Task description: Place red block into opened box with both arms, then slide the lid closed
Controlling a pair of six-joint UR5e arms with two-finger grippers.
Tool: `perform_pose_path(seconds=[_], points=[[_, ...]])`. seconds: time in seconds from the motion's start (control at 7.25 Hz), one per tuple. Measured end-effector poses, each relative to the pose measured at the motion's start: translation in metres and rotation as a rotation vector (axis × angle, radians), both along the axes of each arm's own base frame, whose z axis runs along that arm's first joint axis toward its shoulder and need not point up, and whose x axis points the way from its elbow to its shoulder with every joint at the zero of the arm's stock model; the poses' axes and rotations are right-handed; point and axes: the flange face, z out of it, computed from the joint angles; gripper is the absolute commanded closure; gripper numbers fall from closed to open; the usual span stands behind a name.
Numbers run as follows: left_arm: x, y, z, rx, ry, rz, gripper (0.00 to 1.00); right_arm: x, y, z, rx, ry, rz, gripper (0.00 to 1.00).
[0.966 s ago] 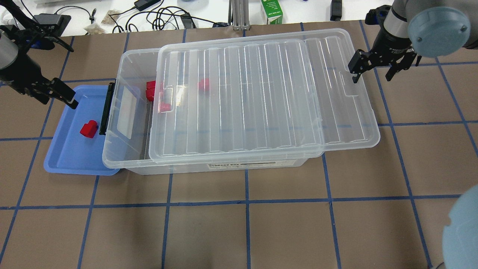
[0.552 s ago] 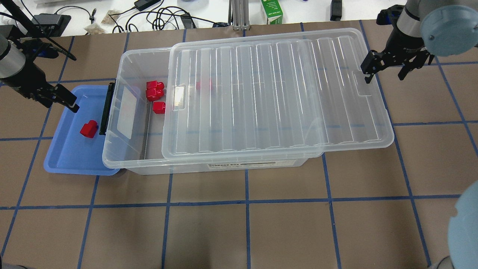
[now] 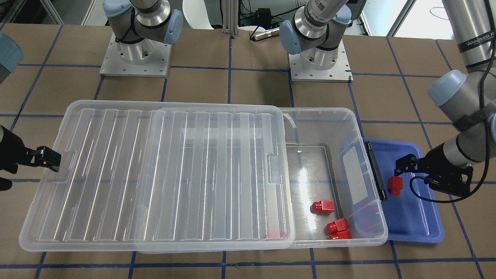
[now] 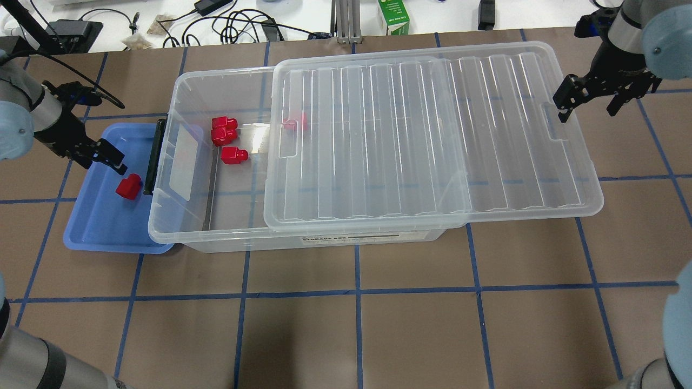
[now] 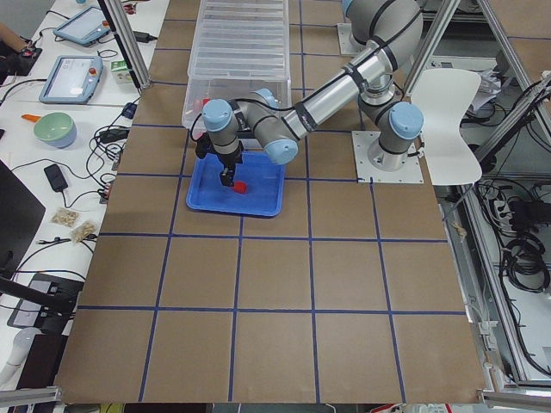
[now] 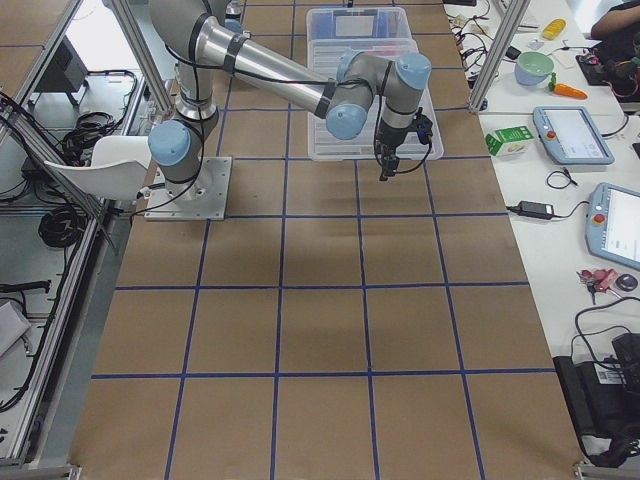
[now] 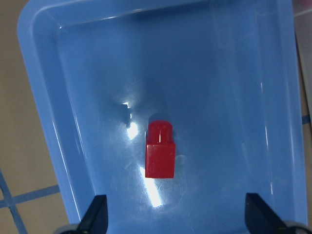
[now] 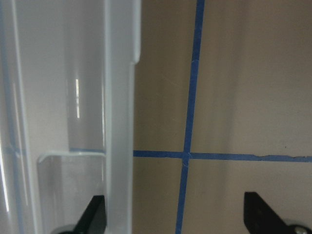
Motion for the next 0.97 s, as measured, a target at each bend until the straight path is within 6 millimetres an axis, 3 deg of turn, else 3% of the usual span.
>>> perform_pose_path(seconds=[0.28,0.41,0.69,0.97], points=[[-0.002,0.009,-0.034,-0.011,-0.006,0.008,0.03,-0.001,0.002,0.006,-0.008,-0.001,-0.003,0.00],[-0.003,0.013,-0.046,-0.009,-0.005,0.011,0.12,0.001,0.002,0.016,-0.021,0.000,-0.004,0.00],[-0.002,0.019,-0.060,-0.002,-0.004,0.015,0.59,0.010,0.002,0.061,-0.055,0.007,-0.002,0.00],[0.002,0.020,-0.061,0.009,-0.023,0.015,0.94,0.031,0.015,0.118,-0.044,-0.003,-0.046,0.00]])
